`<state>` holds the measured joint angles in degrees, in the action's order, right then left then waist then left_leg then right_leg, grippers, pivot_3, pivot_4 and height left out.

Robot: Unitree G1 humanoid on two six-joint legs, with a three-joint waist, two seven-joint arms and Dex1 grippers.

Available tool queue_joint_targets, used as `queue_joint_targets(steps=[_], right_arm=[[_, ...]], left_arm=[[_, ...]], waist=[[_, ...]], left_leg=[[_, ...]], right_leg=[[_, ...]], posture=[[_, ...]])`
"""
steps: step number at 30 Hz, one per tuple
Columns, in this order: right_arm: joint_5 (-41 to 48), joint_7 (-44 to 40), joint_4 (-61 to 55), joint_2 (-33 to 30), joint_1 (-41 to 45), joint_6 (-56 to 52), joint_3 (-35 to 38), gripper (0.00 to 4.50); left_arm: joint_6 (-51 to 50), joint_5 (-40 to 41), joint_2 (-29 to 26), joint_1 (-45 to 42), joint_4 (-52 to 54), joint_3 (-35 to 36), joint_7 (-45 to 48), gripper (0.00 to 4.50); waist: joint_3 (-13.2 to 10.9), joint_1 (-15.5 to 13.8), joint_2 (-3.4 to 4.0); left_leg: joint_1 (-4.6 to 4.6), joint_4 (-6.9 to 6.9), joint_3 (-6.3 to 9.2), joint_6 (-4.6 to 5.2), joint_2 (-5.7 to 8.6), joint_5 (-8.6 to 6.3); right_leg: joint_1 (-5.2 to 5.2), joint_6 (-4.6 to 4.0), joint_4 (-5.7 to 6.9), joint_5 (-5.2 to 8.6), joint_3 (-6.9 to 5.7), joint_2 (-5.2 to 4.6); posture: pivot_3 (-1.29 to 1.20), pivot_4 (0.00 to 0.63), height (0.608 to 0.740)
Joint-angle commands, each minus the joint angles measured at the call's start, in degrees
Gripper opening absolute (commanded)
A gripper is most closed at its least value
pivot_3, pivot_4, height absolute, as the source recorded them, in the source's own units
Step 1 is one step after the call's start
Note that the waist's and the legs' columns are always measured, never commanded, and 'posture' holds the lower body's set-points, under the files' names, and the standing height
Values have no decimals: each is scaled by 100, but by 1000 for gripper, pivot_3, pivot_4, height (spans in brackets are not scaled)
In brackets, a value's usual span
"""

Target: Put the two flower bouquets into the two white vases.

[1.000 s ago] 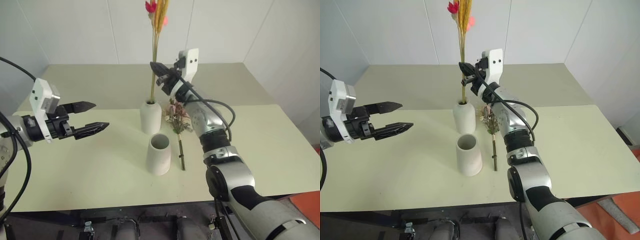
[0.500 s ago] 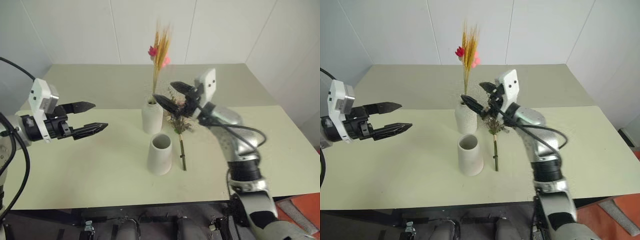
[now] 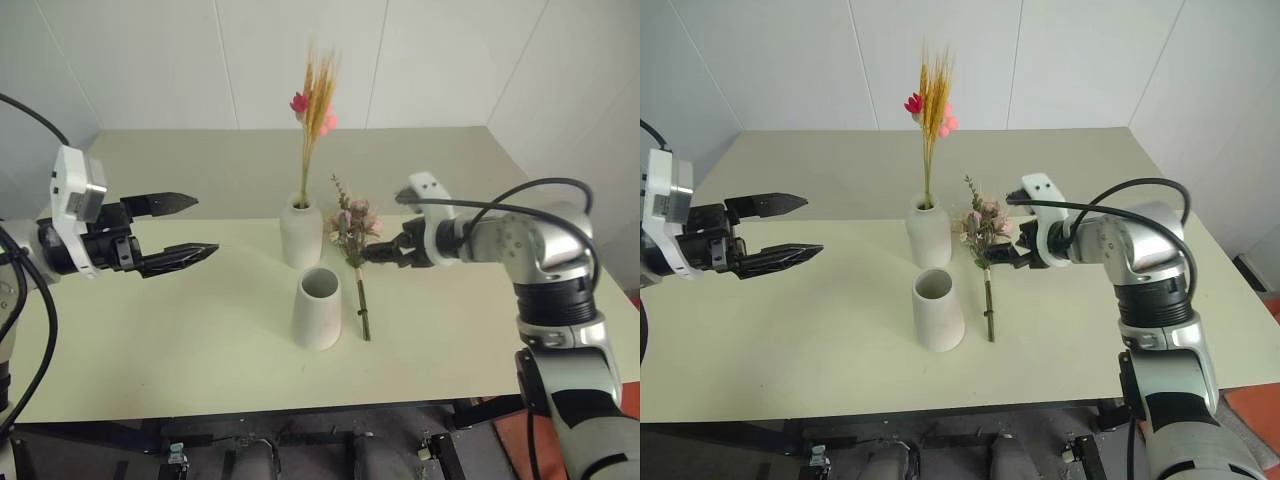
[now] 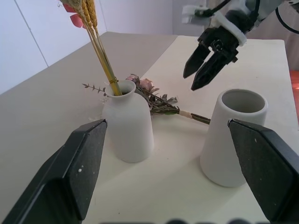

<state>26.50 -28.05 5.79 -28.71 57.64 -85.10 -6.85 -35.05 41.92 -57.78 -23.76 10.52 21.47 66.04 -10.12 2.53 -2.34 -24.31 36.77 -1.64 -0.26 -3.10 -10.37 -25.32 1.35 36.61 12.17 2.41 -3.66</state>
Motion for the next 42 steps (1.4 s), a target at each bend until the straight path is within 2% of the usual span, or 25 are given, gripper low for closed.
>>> queue_joint_targets(steps=[1, 7, 9, 11, 17, 20, 21, 24, 29, 34, 38, 42], right_arm=[[-340, 219, 866, 335, 440, 51, -232, 4475], [-866, 209, 1910, 822, 675, 686, -845, 4475], [-1053, 174, 2067, 895, 668, 972, -1032, 4104], [-1165, 138, 2185, 937, 670, 1118, -1061, 3590], [-1451, 212, 2015, 799, 472, 1237, -975, 1417], [-1496, 596, 1622, 675, 266, 1068, -318, 373], [-1500, 779, 1479, 667, 210, 984, 3, 205], [-1428, 1247, 857, 722, -59, 1135, 980, 199], [-661, 790, -371, 617, -619, 1712, 2261, 199], [531, 111, -1008, 742, -502, 2118, 3207, 199], [1561, -163, -1464, 1052, -294, 2339, 3605, 199], [2016, 53, -1905, 1501, -205, 2635, 3388, 199]], left_arm=[[135, 45, -17, -34, 87, 102, 27, 4500], [188, 45, -40, -30, 90, 161, 75, 4500], [197, 39, -49, -36, 78, 165, 92, 4500], [191, 52, -44, -5, 117, 190, 89, 4500], [198, 98, -68, 65, 158, 234, 94, 4500], [198, 137, -121, 82, 108, 293, 173, 4500], [194, 184, -130, 97, 81, 328, 236, 4500], [190, 410, -123, 217, 8, 557, 510, 4500], [-207, 914, -476, 436, -111, 936, 1230, 4500], [-292, 1017, -809, 833, 202, 1187, 1701, 4500], [-337, 1212, -743, 1044, 569, 1364, 1636, 4500], [-326, 1267, -663, 1201, 731, 1399, 1494, 4500]], waist=[[0, 11, 0], [0, 3, 0], [0, -2, 0], [0, 3, 0], [0, 6, 0], [0, -3, -1], [0, -15, -1], [0, -21, -1], [-1, -8, -1], [-2, 43, 2], [-4, 42, 4], [-3, 26, 5]], left_leg=[[-2, 0, 0, 0, 0, 0], [-8, 0, 0, 0, 0, 0], [-8, 0, 1, 0, 0, 0], [-3, 0, 1, 0, 0, 0], [-2, 0, 1, 0, -1, 0], [-3, 0, 1, 0, -1, 0], [-5, 0, 1, 0, -1, 0], [-8, 0, 1, 0, -1, 0], [-9, -2, 2, 0, -2, 0], [4, -5, -2, 0, -11, 0], [3, -5, -8, 0, -40, -1], [9, -5, -10, -1, -50, -1]], right_leg=[[-2, -1, 1, -1, 0, 0], [-7, -4, 1, -3, 0, 0], [-6, -4, 0, -3, -1, 0], [-2, -2, 1, -3, -1, 0], [-3, -1, 3, -2, -1, 0], [-3, -1, 2, -2, -1, 0], [-3, -1, 2, -2, -1, 0], [-5, -1, 1, -2, -3, 0], [-6, 8, -4, 4, -5, 0], [-1, 27, -4, 17, 2, 8], [-3, 22, -8, 14, -1, 32], [-3, 16, -2, 16, -1, 39]], posture=[[0, 150, 740], [0, 150, 740], [0, 150, 740], [0, 150, 740], [0, 150, 740], [0, 150, 740], [0, 150, 740], [0, 150, 740], [0, 150, 740], [0, 150, 740], [0, 150, 740], [0, 150, 740]])
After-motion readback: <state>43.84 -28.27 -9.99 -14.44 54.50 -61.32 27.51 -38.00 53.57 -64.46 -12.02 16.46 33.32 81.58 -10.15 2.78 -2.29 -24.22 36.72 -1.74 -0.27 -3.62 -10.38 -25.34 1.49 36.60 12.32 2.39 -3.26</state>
